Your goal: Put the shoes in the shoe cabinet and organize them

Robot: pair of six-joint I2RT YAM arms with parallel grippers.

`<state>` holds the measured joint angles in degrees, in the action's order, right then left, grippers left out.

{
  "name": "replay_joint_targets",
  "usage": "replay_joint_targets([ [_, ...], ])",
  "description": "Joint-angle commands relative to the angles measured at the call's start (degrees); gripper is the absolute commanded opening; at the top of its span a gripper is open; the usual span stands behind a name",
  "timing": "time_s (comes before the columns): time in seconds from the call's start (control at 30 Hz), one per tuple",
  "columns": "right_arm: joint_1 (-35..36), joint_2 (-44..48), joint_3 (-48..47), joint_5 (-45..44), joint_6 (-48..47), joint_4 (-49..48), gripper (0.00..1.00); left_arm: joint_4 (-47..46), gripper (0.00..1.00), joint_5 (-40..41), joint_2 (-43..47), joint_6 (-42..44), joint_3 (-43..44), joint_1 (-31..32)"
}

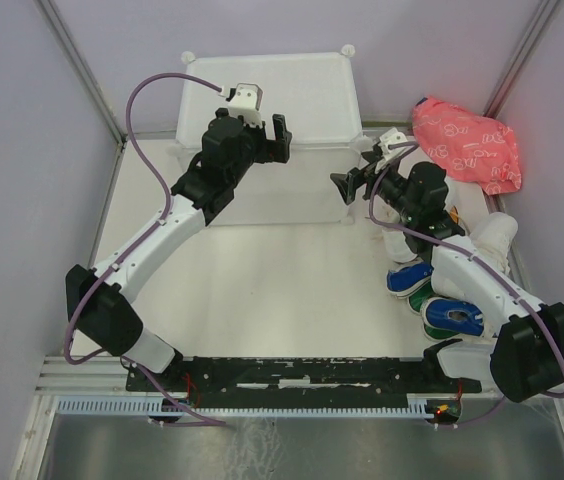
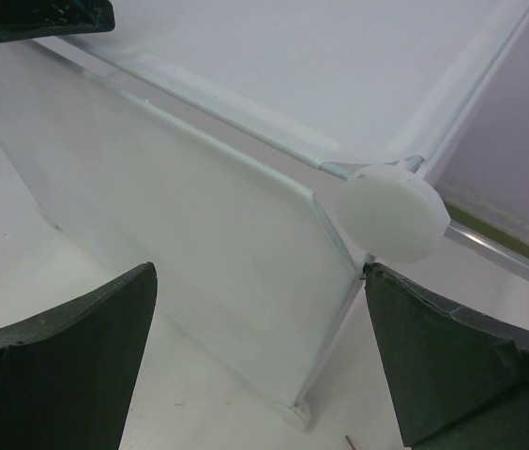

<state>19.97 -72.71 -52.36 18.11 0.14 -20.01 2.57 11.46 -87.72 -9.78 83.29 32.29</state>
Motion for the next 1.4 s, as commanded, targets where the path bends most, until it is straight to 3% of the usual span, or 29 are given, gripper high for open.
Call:
replay_joint_targets([
  [0.0,-0.1,1.2,-1.1,-1.4,1.0,-5.8,1.00,-0.5,0.99,-0.6,0.5,0.1,-0.5,0.3],
  [0.53,-0.1,0.4,-1.3,15.1,2.6,2.6,1.00,-1.0,0.99,-1.0,0.8,-0.3,-1.7,0.2],
  [0.9,-0.1,10.2,2.0,24.2,2.3,13.4,1.00,-1.1,0.99,-1.6,0.4,-0.6,-1.7,0.3],
  [1.2,0.7,15.9,8.6,36.5,15.8,8.9,0.95,-0.7,0.99,-2.0,-0.1,-1.2,-2.1,0.2],
  [1.37,7.5,24.5,10.5,40.5,20.0,8.1,0.96,0.0,1.00,-2.4,0.6,-1.8,-1.6,0.2],
])
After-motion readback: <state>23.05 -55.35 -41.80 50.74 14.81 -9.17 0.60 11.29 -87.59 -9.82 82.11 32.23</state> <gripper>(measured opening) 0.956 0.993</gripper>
